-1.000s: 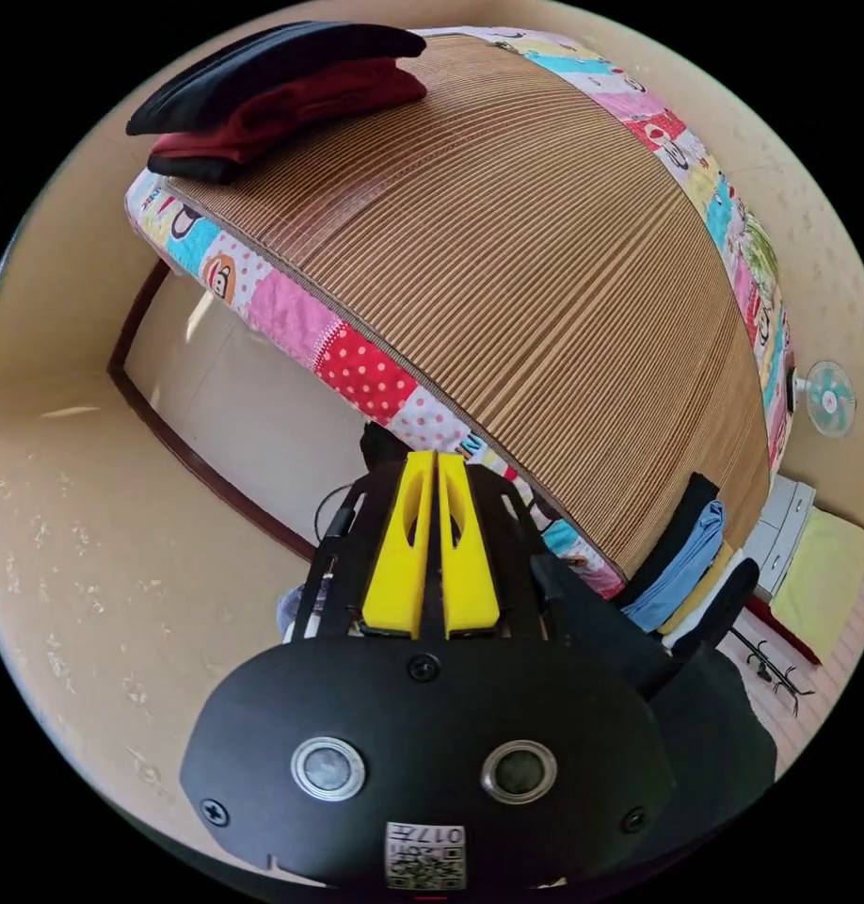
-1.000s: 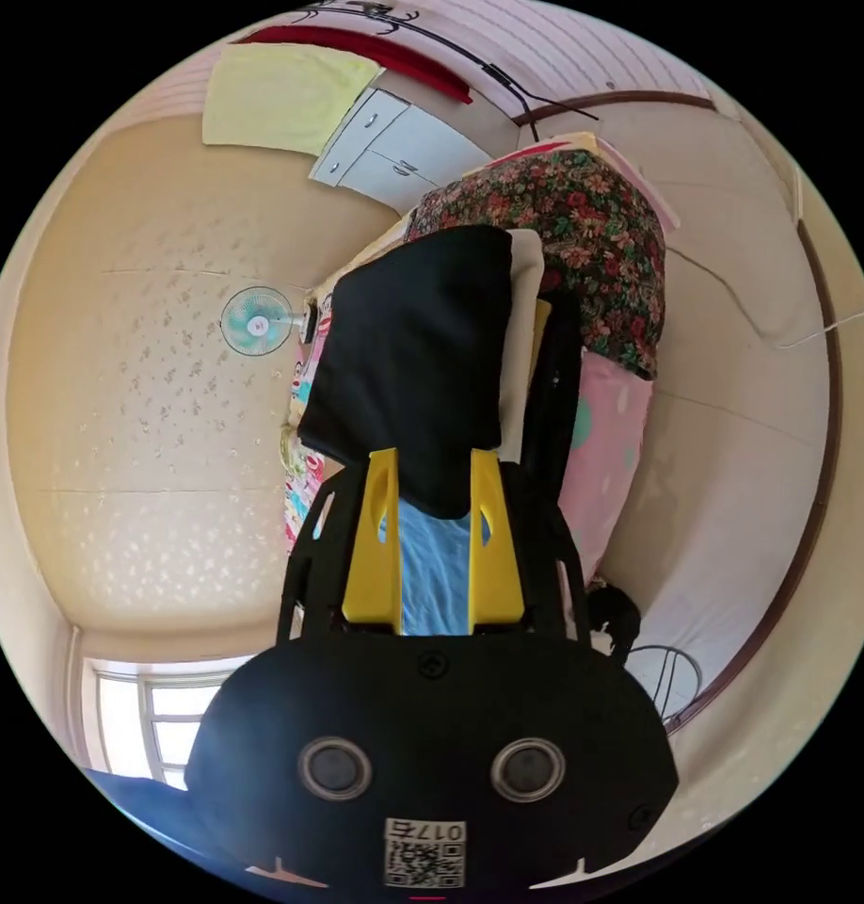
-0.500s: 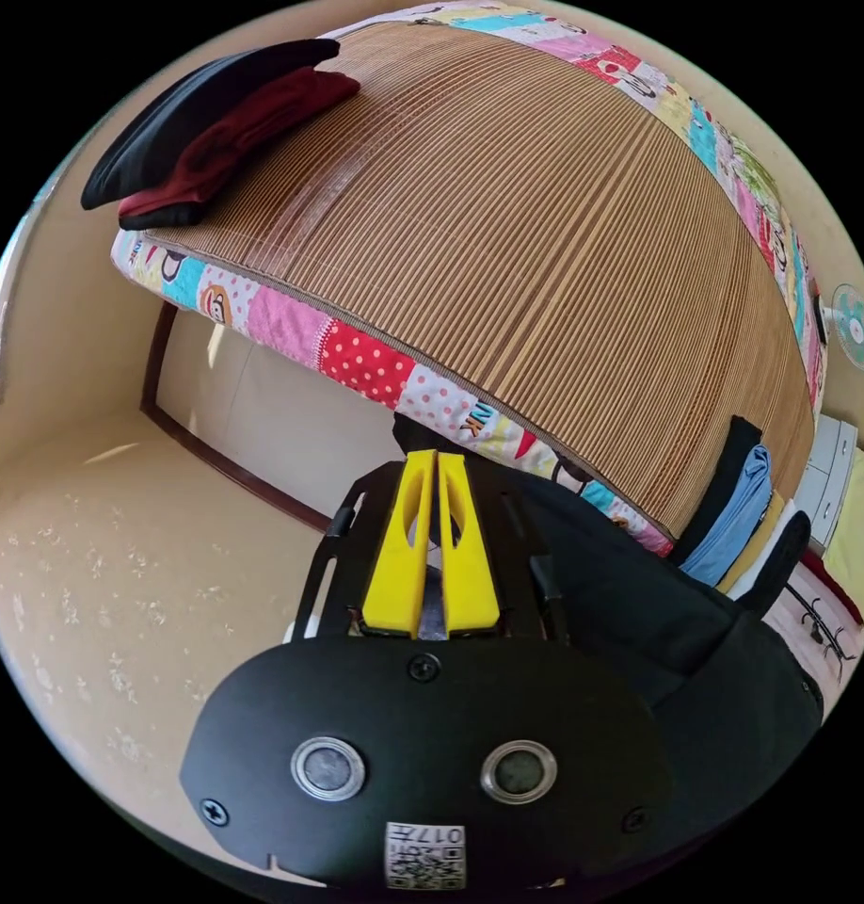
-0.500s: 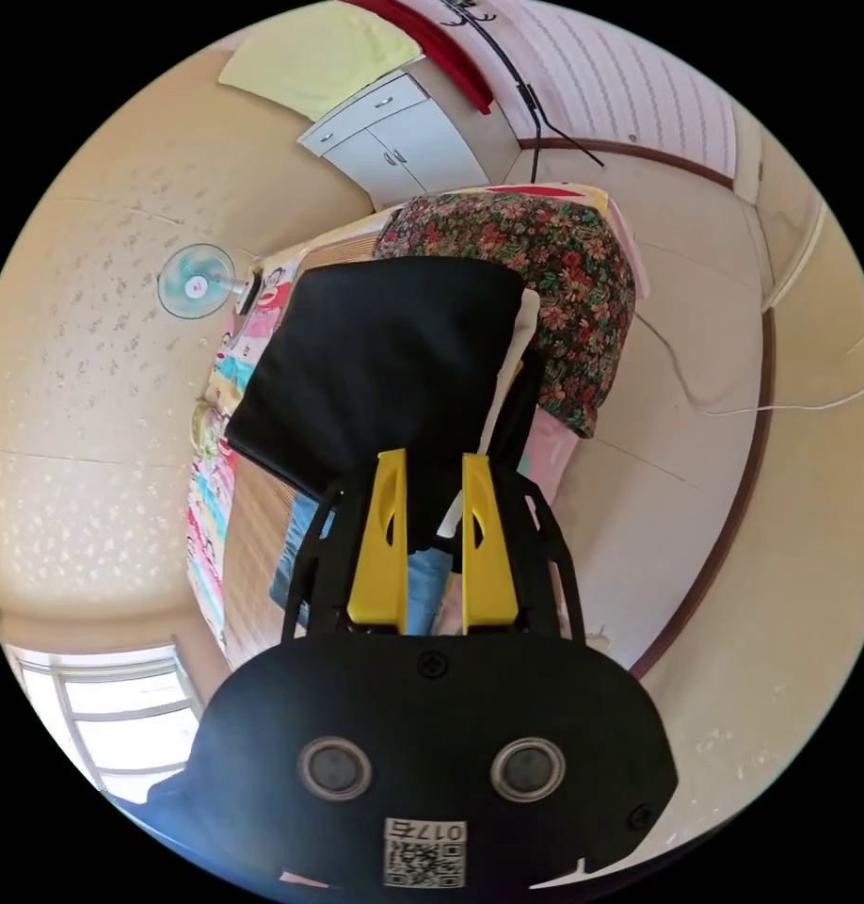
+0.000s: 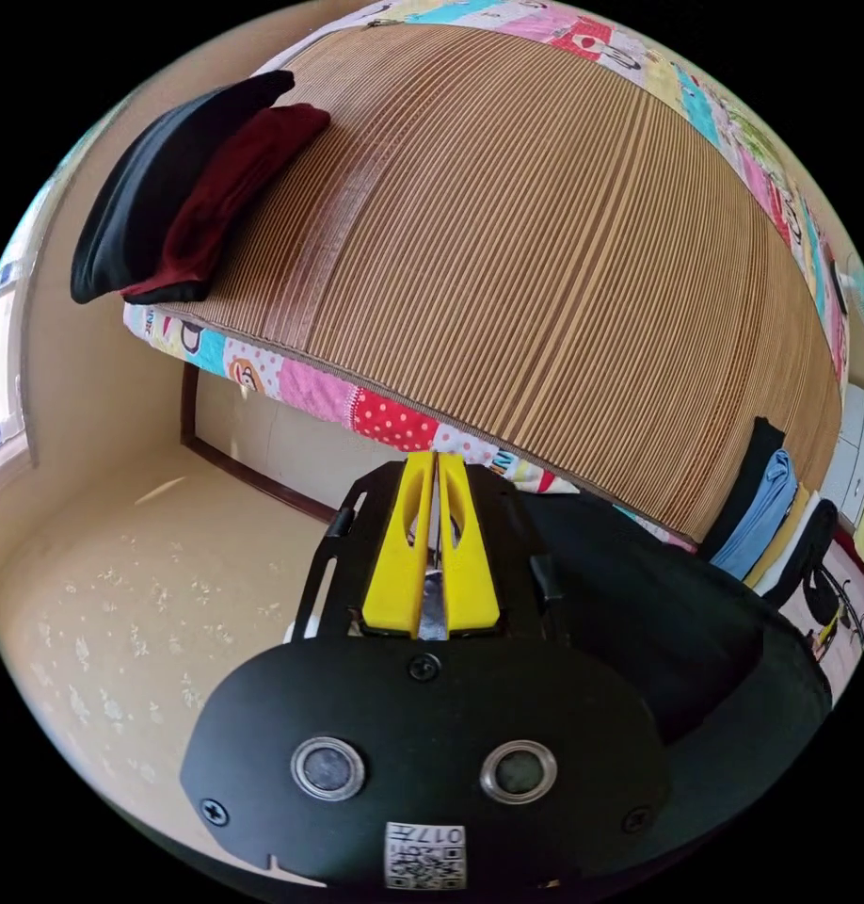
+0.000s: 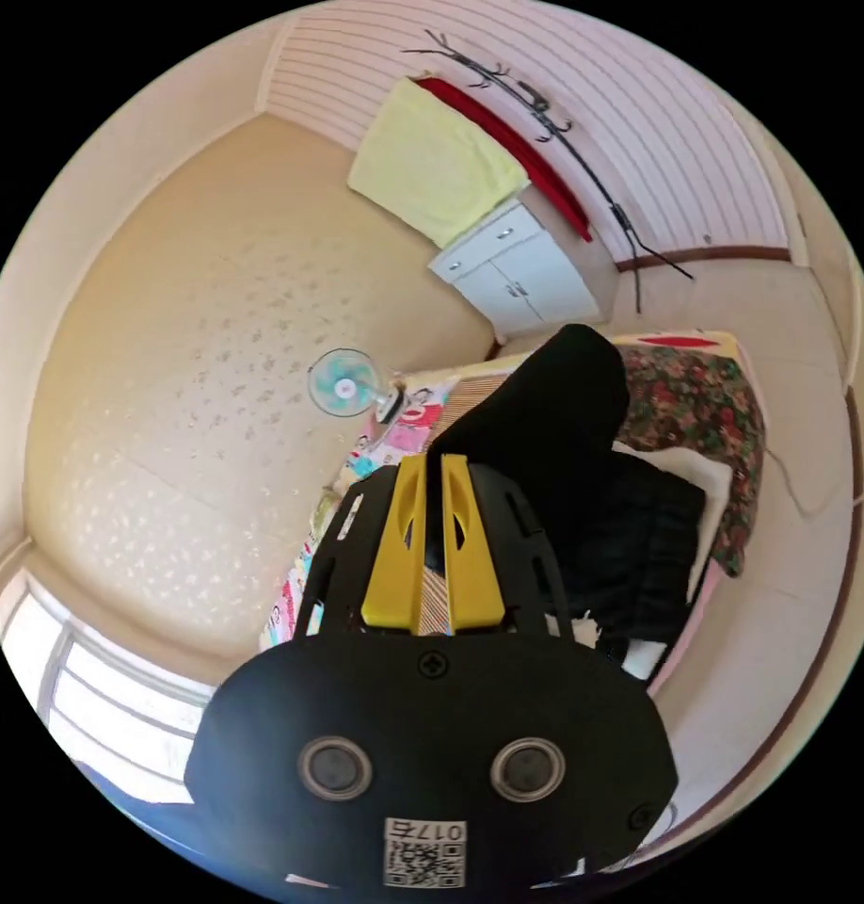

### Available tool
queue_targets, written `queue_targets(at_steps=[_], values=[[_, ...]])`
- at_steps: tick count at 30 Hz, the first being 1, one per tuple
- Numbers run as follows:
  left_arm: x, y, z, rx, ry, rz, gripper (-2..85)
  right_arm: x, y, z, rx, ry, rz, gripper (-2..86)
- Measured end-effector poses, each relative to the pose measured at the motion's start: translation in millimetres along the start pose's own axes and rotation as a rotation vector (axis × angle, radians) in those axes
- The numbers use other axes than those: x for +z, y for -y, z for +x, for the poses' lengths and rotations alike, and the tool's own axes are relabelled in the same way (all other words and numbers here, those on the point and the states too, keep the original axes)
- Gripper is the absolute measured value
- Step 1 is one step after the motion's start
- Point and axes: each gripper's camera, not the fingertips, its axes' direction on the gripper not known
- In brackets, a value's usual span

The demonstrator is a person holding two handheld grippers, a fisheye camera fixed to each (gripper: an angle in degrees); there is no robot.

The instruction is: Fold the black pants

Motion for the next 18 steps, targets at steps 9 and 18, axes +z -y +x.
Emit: queue_targets(at_steps=[9,18], values=[[46.5,81.0,60.6,0.148,0.015,0.078,-0.5,144.4,-162.5,-89.8,-0.319,0.234,-0.652,1.4],[149.7,95.6,64.0,0.126,0.152,0.099,-0.4,61.0,-194.2,60.7,0.198,0.045,-0.316,5.7]])
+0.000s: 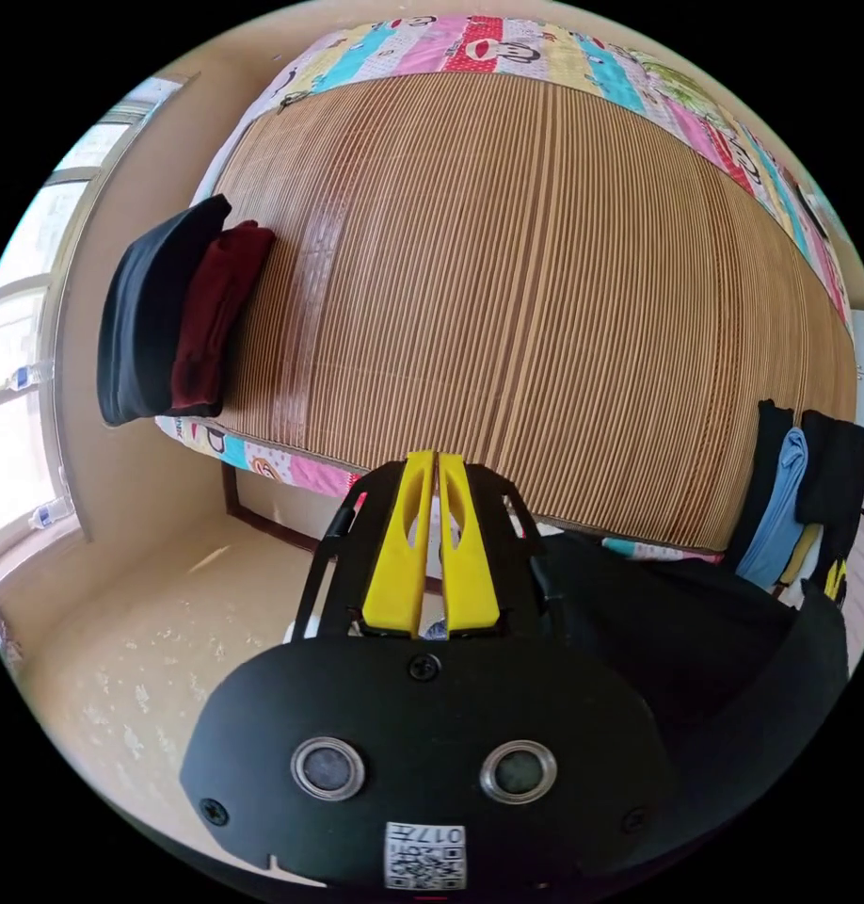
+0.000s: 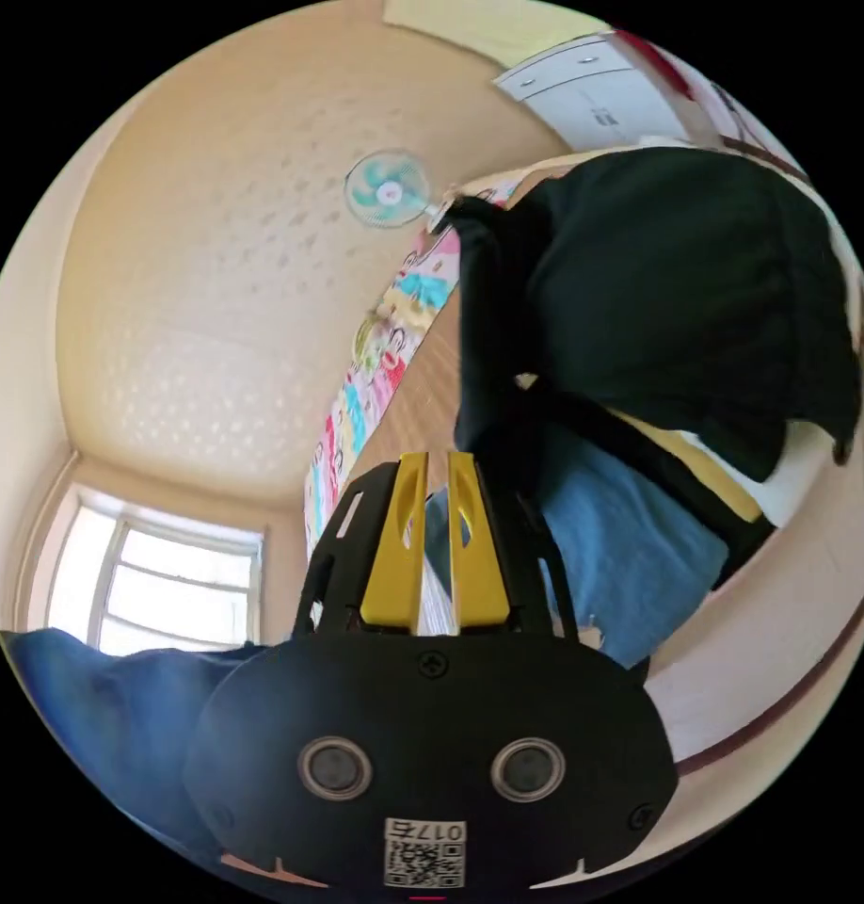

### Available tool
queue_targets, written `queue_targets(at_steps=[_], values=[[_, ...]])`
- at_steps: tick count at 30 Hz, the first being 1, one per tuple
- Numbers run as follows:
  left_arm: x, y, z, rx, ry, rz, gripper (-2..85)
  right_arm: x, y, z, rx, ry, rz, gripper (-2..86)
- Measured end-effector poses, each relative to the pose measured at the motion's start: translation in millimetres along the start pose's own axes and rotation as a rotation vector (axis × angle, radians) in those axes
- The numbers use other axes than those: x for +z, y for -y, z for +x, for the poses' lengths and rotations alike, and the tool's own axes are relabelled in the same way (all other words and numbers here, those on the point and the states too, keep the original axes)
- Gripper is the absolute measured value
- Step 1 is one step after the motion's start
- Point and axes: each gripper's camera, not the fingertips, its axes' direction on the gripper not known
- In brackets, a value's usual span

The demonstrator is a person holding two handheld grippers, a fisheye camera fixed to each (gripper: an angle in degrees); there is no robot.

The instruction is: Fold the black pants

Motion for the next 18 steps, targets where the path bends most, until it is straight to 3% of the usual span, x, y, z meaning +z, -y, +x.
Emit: queue_targets(at_steps=[4,6,11,14,18], values=[[58.7,3.1,3.1,-0.028,-0.033,-0.04,-0.5,-82.6,3.9,57.2,0.221,-0.197,0.326,8.6],[81.3,4.4,8.6,-0.034,-0.052,-0.034,-0.5,-96.1,0.0,77.3,0.28,-0.254,0.375,9.2],[146.1,11.1,36.5,-0.024,-0.094,0.006,-0.4,-47.4,-21.2,114.8,0.26,-0.126,0.19,8.2],[167.5,15.1,50.9,-0.046,-0.095,0.084,-0.4,-31.3,-58.7,114.7,0.286,-0.131,0.254,6.6],[169.2,22.9,72.4,0.006,-0.166,0.261,-0.3,-38.6,-81.1,87.5,0.077,0.301,0.427,3.0]])
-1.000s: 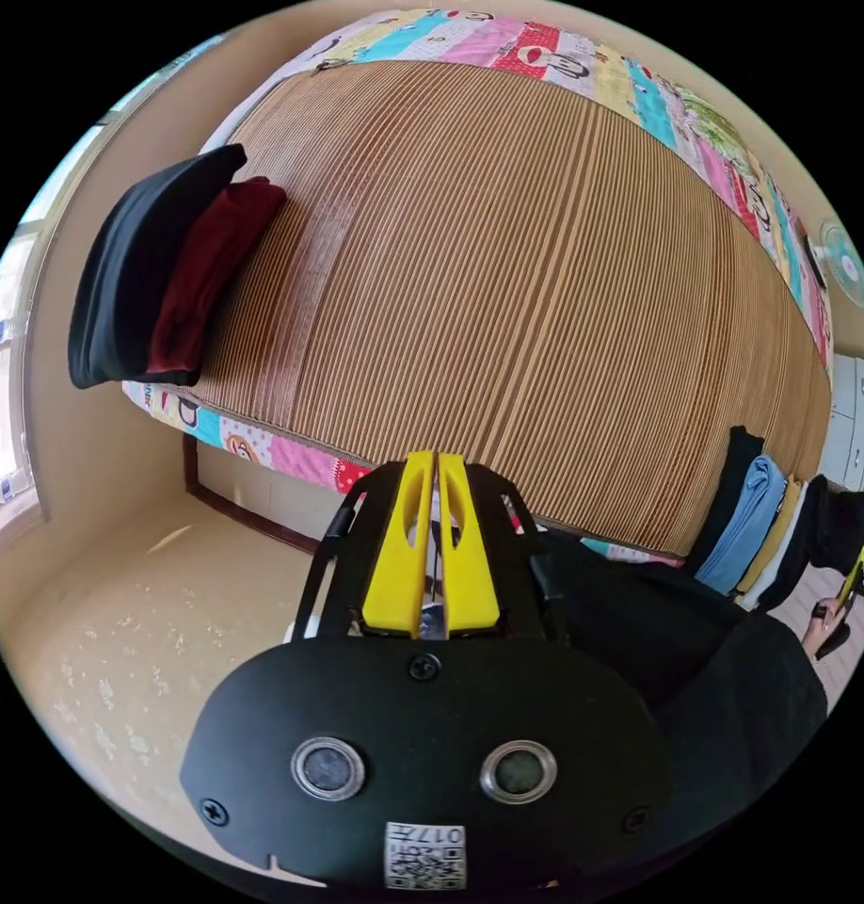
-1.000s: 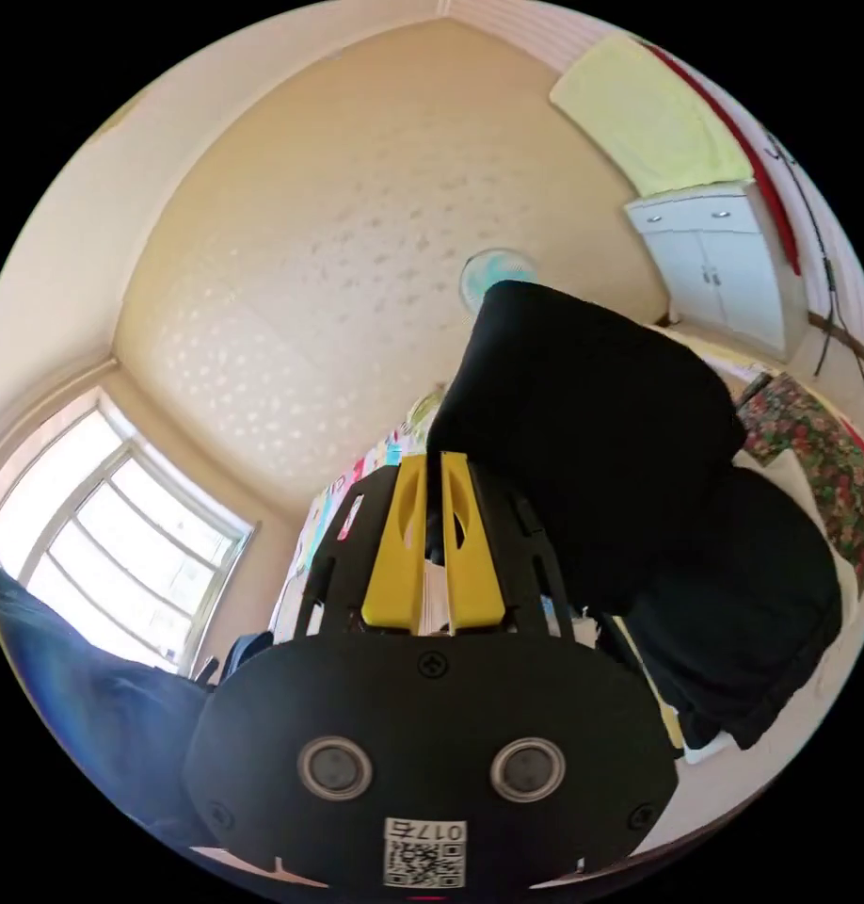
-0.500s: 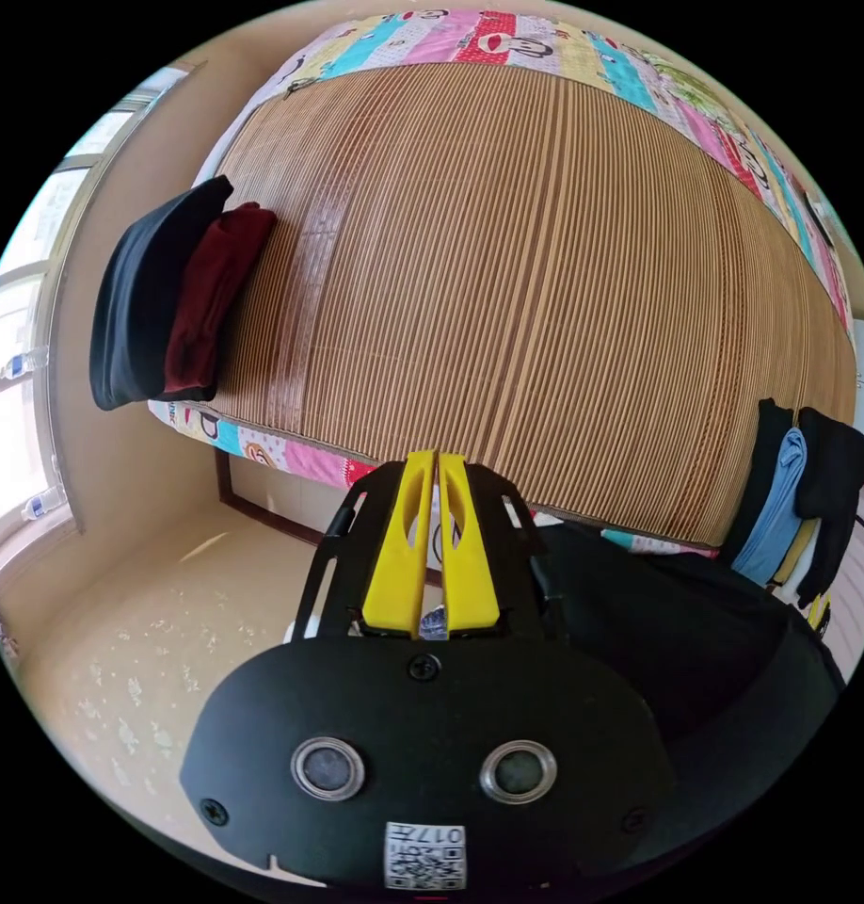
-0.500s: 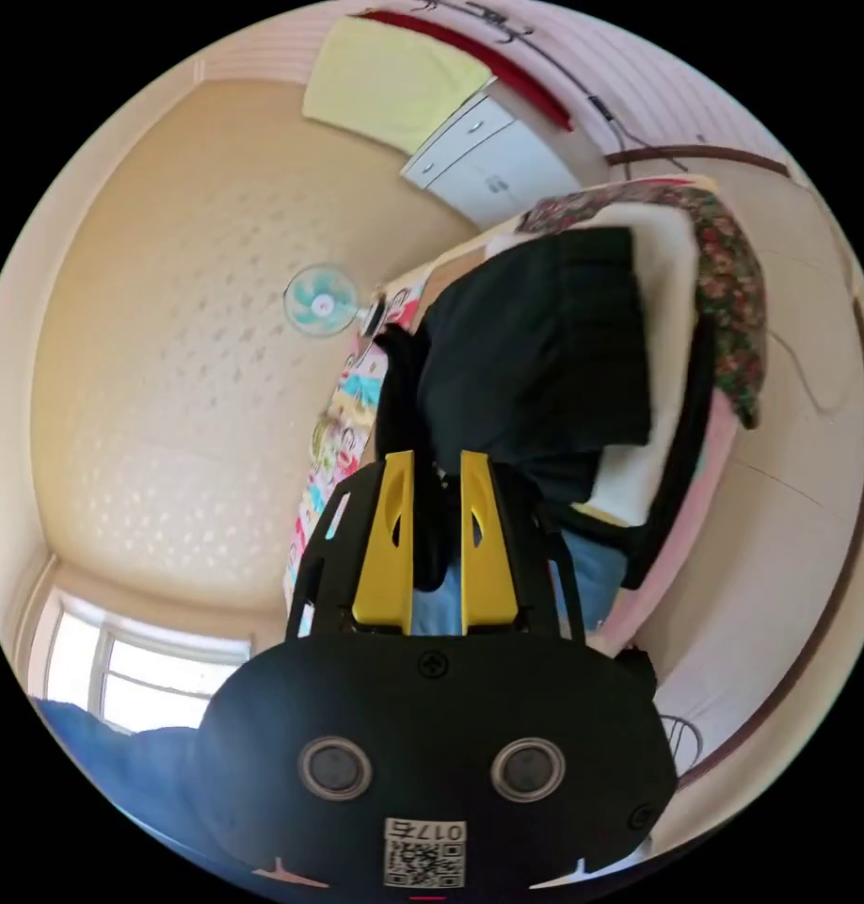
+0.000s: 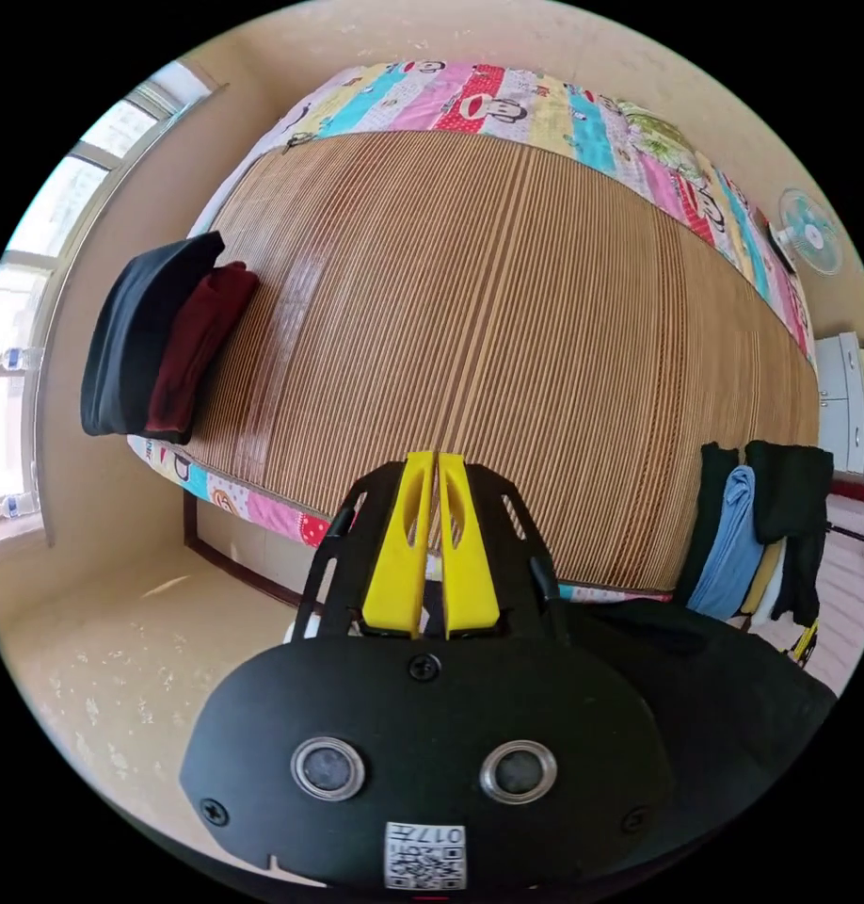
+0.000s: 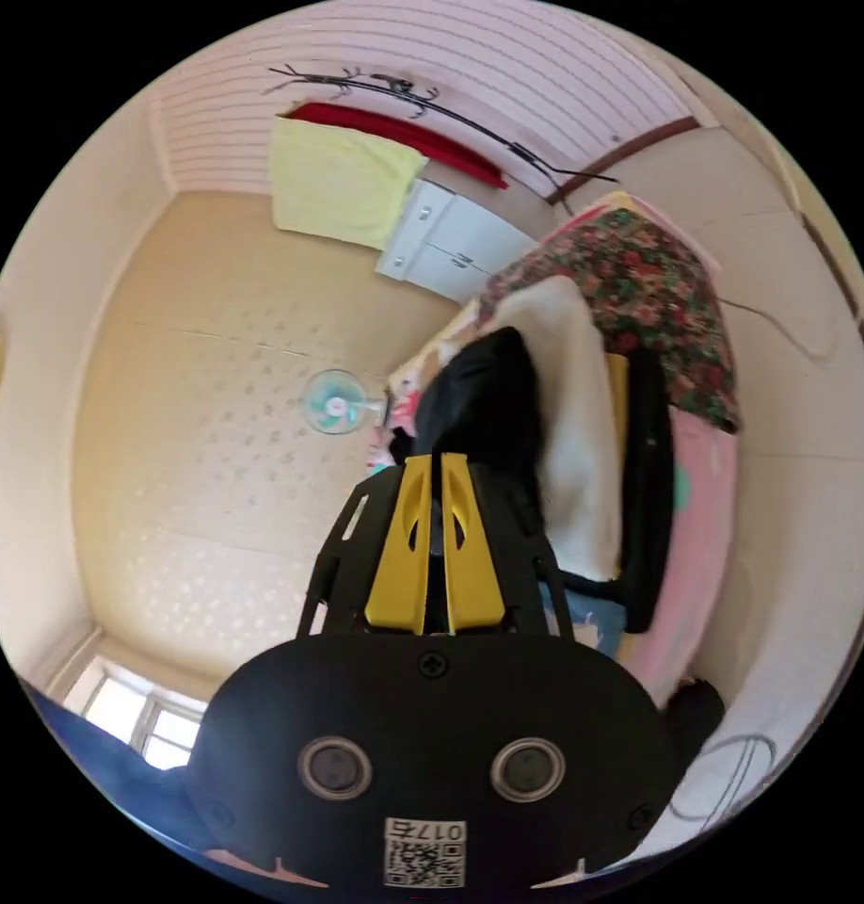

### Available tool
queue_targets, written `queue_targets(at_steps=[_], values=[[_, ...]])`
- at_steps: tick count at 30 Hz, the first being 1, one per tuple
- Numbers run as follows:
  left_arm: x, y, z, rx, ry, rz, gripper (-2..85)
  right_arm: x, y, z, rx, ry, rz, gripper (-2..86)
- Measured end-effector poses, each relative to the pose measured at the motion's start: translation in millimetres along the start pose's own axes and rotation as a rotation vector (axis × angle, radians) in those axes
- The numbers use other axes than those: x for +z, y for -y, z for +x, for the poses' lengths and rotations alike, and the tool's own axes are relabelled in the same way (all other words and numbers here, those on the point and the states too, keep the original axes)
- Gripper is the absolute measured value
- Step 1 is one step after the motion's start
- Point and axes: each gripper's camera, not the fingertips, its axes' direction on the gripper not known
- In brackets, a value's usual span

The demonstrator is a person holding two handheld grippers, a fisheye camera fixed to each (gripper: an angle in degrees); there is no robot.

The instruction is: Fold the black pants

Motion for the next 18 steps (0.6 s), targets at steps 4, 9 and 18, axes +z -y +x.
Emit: queue_targets(at_steps=[4,9,18], values=[[-10.8,7.9,45.5,0.154,-0.134,0.224,0.2,49.5,-8.0,-88.9,-0.324,-0.02,-0.233,1.7],[-37.4,-5.7,158.1,0.594,-0.457,0.338,3.5,104.2,-97.1,-176.9,-0.676,0.099,-0.501,1.1],[-69.7,-151.0,359.3,1.224,-0.386,0.545,12.6,90.7,-269.8,-249.7,-0.867,0.572,-0.681,0.9]])
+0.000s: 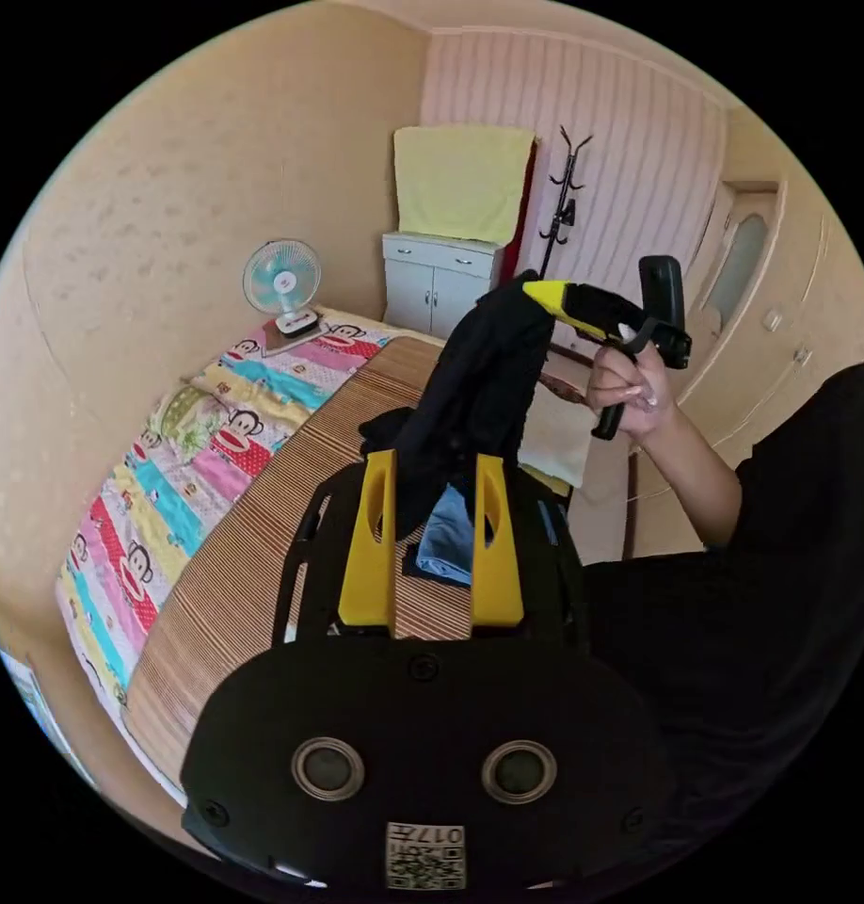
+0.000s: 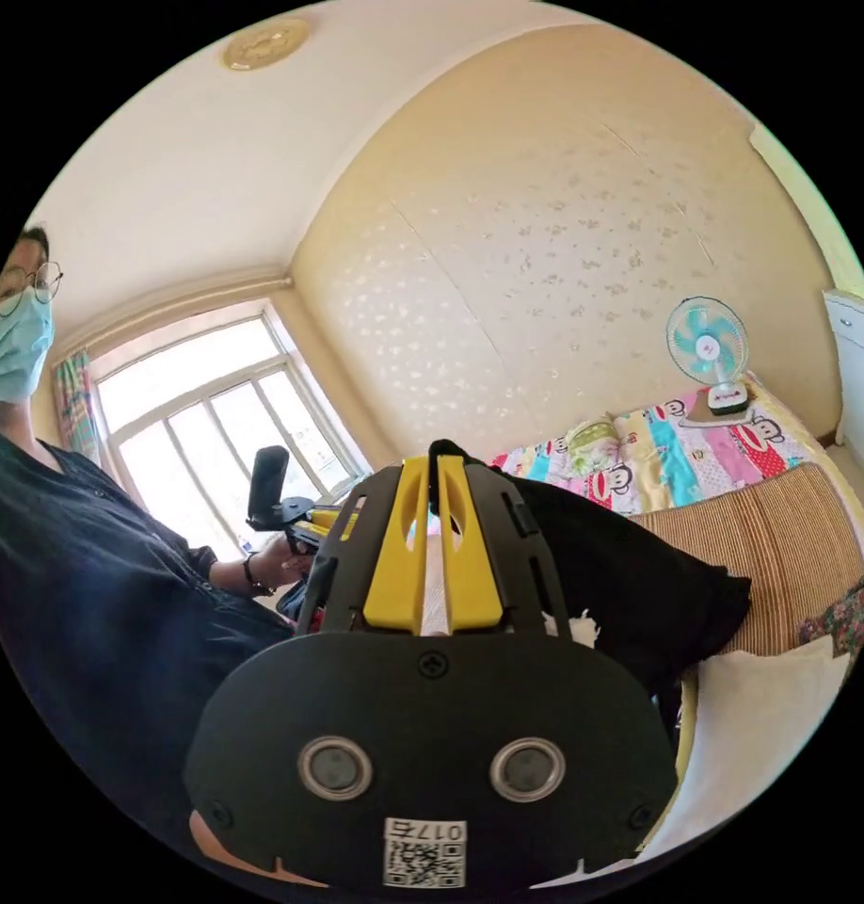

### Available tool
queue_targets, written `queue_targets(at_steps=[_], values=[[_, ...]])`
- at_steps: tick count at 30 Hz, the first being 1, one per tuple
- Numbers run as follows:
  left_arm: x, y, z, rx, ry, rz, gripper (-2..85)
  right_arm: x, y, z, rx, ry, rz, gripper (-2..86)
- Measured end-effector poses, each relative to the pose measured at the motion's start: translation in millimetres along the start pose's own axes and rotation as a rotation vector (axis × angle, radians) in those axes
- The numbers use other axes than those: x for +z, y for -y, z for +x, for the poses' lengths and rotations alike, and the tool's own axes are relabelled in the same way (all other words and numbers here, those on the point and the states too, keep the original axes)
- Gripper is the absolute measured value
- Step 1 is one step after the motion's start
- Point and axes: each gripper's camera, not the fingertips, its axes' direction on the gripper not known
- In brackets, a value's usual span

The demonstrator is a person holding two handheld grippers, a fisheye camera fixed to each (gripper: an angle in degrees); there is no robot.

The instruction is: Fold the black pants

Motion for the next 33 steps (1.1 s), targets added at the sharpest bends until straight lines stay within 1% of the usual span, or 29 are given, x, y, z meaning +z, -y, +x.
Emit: queue_targets(at_steps=[2,4,5,7,9,11,12,14,16,17,20,22,23,25,27,29,33], values=[[6.6,3.1,28.8,0.061,0.046,0.047,12.8,15.3,-8.1,-29.8,-0.082,0.11,-0.008,1.0],[5.4,-1.4,47.8,0.114,0.019,0.113,11.3,30.7,-24.2,-65.9,-0.173,0.222,-0.016,1.2],[3.0,-7.4,59.8,0.136,0.0,0.17,7.2,34.1,-28.8,-73.1,-0.185,0.24,-0.017,1.2],[4.5,-16.5,72.0,0.119,-0.001,0.219,3.7,42.3,-48.8,-92.9,-0.201,0.28,0.004,1.5],[8.1,-22.1,72.1,0.062,-0.078,0.252,1.8,42.6,-64.3,-102.9,-0.226,0.265,0.023,1.7],[15.4,-24.5,61.2,-0.071,-0.197,0.292,0.5,44.2,-77.4,-108.9,-0.216,0.247,0.031,1.7],[16.8,-24.1,59.2,-0.097,-0.218,0.297,0.4,43.7,-86.5,-112.8,-0.218,0.255,0.051,1.6],[15.4,-19.3,65.4,-0.124,-0.194,0.335,-0.1,36.3,-103.3,-119.9,-0.219,0.247,0.13,1.2],[8.5,-11.5,76.8,-0.097,-0.153,0.374,-0.2,21.5,-130.4,-131.9,-0.25,0.22,0.232,1.1],[2.4,-5.0,83.6,-0.084,-0.143,0.409,-0.3,18.5,-137.7,-134.7,-0.26,0.209,0.25,1.1],[-14.8,15.0,92.6,-0.107,-0.184,0.51,-0.3,16.7,-177.2,-146.5,-0.261,0.049,0.278,1.7],[-25.7,29.2,100.2,-0.101,-0.201,0.572,-0.3,38.2,-210.3,-168.2,-0.299,-0.175,0.195,3.5],[-33.2,40.0,107.0,-0.093,-0.205,0.606,-0.3,45.8,-219.6,-175.6,-0.325,-0.227,0.17,4.1],[-43.0,57.0,114.6,-0.121,-0.226,0.645,-0.2,76.5,-258.1,-200.5,-0.386,-0.422,0.112,7.4],[-50.4,74.8,121.5,-0.148,-0.261,0.685,0.1,91.0,-286.3,-211.0,-0.371,-0.484,0.16,8.9],[-57.2,102.3,131.7,-0.171,-0.303,0.702,0.5,101.4,-309.5,-220.0,-0.34,-0.468,0.204,10.4],[-68.4,143.3,153.6,-0.204,-0.29,0.707,0.8,134.2,-337.7,-254.4,-0.392,-0.542,0.225,14.0]])
